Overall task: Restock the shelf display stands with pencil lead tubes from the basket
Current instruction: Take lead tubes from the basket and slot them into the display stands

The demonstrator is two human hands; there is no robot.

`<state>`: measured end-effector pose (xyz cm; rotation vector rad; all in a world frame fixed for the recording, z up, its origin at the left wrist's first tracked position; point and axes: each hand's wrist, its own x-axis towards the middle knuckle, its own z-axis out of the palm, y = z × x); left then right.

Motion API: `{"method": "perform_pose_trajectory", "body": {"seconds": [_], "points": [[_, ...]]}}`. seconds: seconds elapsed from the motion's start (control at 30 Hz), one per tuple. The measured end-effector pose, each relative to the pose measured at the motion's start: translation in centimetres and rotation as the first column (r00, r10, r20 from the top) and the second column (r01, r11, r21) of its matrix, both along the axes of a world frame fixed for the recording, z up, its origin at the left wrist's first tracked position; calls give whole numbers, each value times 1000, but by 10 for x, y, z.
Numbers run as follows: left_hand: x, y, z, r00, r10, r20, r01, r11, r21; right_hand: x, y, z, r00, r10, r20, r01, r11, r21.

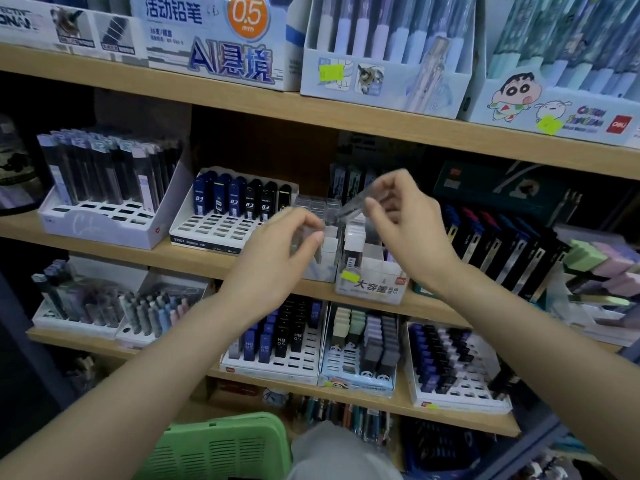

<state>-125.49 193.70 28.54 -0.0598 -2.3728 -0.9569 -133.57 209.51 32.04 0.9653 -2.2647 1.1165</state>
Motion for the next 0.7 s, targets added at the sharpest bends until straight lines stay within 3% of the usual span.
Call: {"method": "perform_pose_trajectory", "body": {"seconds": [0.1, 0.2, 0.47, 0.7], "points": [[-15, -8, -1, 1000, 13, 14, -10, 980, -198, -24, -14, 1, 999, -33, -37, 35, 997, 74], [-23, -12, -7, 998, 2, 60, 16, 955, -298, -41, -27, 0, 998, -30, -55, 41, 980, 195], [-24, -16, -22, 997, -39, 68, 58, 950, -306, -66, -41, -5, 993, -79, -85, 108, 898, 427], [-26, -19, -24, 997, -52, 57, 67, 951, -303, -66, -44, -3, 994, -71, -82, 101, 887, 450]]}}
